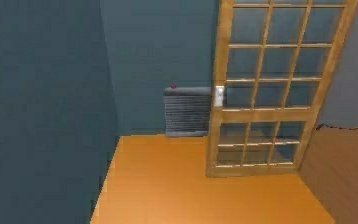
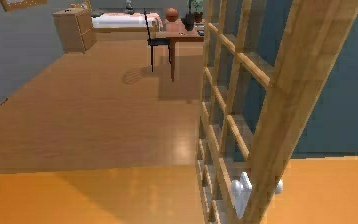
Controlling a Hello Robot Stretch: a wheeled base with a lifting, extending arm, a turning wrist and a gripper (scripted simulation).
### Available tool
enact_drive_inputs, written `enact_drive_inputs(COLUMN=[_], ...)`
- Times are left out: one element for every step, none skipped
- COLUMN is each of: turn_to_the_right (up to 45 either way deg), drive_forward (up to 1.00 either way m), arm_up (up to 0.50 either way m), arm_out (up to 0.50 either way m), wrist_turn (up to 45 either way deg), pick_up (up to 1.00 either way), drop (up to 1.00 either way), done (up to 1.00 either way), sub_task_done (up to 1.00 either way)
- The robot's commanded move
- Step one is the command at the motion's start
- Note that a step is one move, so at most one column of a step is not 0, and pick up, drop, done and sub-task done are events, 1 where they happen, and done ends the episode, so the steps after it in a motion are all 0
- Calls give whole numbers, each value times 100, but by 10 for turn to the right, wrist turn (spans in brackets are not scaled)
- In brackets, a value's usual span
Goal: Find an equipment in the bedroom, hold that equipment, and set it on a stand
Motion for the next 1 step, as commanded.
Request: enact_drive_inputs(turn_to_the_right=[0], drive_forward=[30], arm_up=[0], arm_out=[0], wrist_turn=[0], pick_up=[0], drop=[0], done=[0], sub_task_done=[0])
